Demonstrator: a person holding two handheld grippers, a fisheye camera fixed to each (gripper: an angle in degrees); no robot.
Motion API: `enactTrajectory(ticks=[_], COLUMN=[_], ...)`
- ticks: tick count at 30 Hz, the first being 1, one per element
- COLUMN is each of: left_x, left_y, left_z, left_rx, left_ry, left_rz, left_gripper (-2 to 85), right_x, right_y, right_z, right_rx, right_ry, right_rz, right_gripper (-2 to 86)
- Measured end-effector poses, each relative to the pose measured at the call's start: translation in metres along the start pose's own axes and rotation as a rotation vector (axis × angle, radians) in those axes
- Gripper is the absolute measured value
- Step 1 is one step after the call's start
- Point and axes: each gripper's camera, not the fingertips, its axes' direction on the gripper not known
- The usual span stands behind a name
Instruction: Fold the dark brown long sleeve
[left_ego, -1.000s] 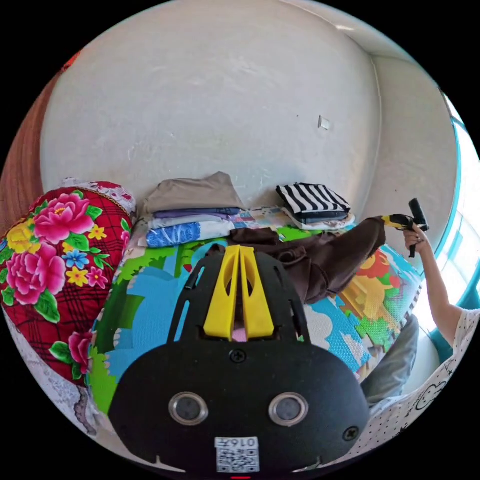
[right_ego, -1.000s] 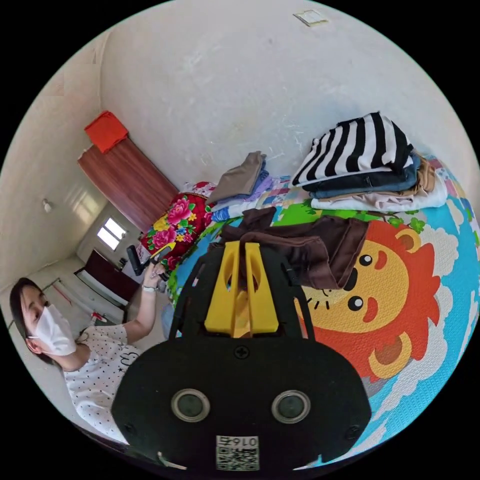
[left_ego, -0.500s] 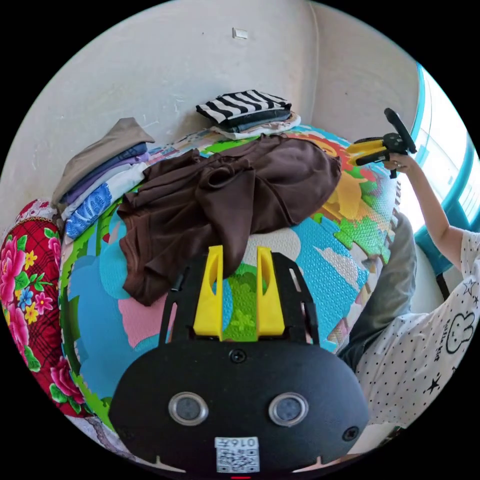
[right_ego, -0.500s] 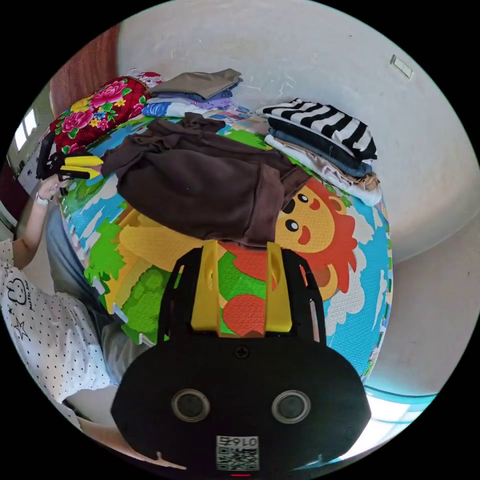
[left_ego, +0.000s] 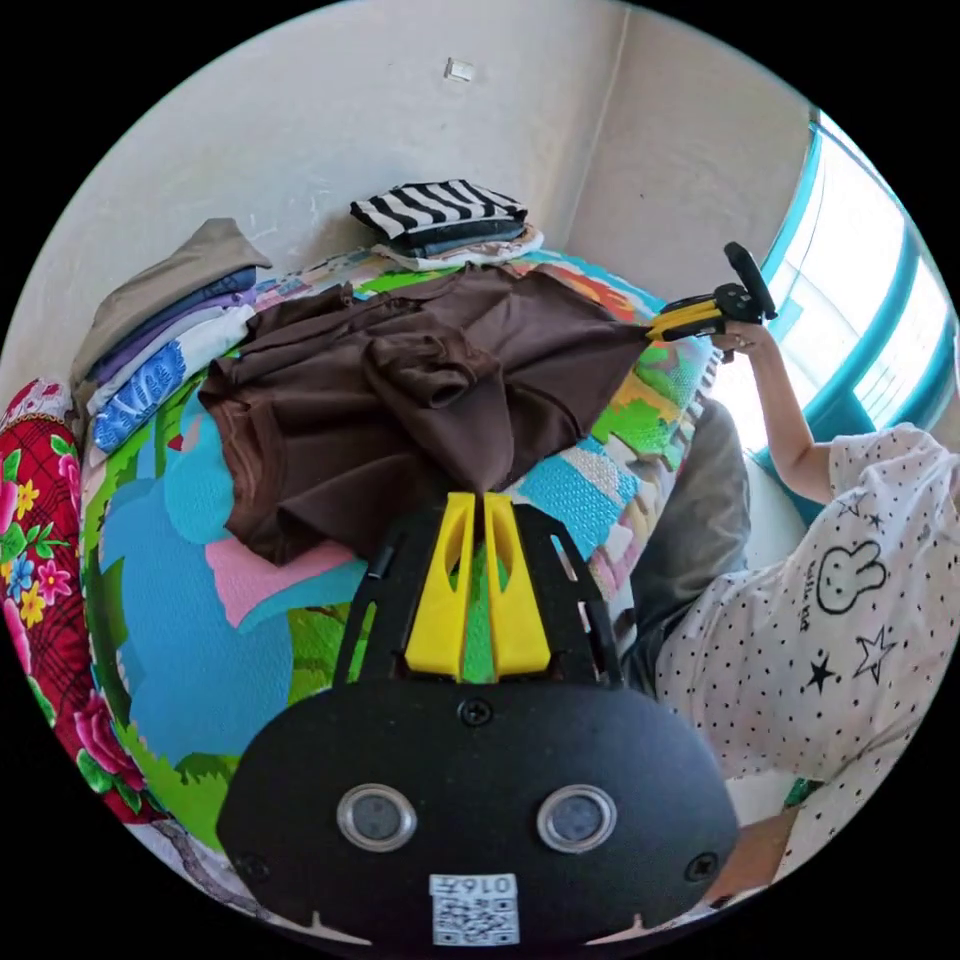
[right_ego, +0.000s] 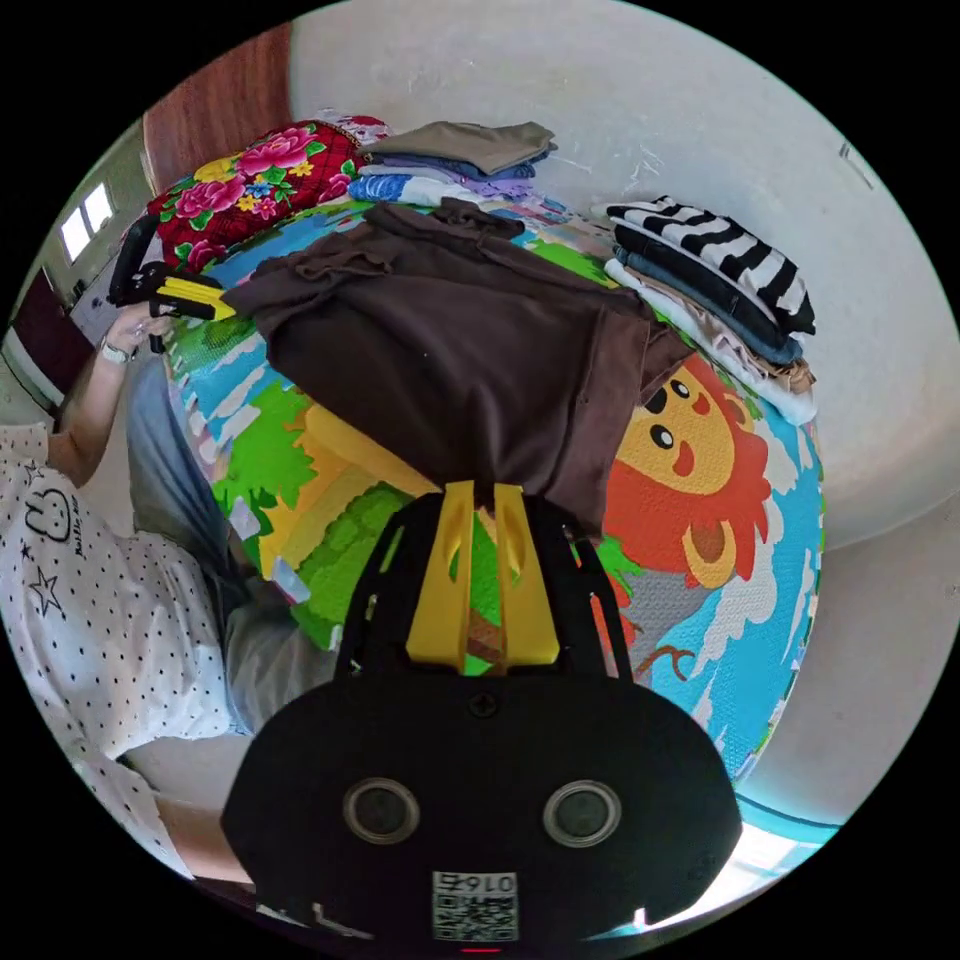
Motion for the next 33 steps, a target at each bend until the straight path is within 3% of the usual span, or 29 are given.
enactTrajectory(ticks=[4, 8, 10, 14, 18, 25, 29, 33], left_x=[0.030, 0.040, 0.036, 0.015, -0.052, -0.121, -0.106, -0.080], left_y=[0.030, 0.050, 0.061, 0.080, 0.086, 0.072, 0.076, 0.095], left_z=[-0.017, -0.010, -0.018, -0.045, -0.060, -0.025, -0.024, -0.037], left_rx=[-0.063, -0.120, -0.069, 0.079, 0.116, 0.069, 0.044, 0.036], left_ry=[0.072, 0.121, 0.145, 0.138, -0.032, -0.075, -0.205, -0.220], left_rz=[0.146, 0.154, 0.108, 0.032, -0.330, -0.596, -0.571, -0.539], left_gripper=[-0.9, -0.7, -0.2, 2.1, 5.0, 8.3, 4.5, 0.1], right_x=[-0.034, -0.065, -0.076, -0.083, -0.092, -0.125, -0.145, -0.182], right_y=[0.034, 0.052, 0.057, 0.067, 0.066, 0.017, -0.019, -0.104], right_z=[-0.042, -0.046, -0.051, -0.087, -0.108, -0.100, -0.114, -0.145], right_rx=[0.047, -0.055, -0.046, 0.219, 0.469, 0.386, 0.358, 0.437], right_ry=[-0.030, 0.000, -0.023, -0.074, -0.121, -0.185, -0.155, -0.098], right_rz=[-0.069, -0.085, -0.123, -0.023, 0.131, 0.121, 0.079, -0.144], right_gripper=[2.9, 3.3, 3.7, 5.2, 5.9, 6.3, 5.4, 5.1])
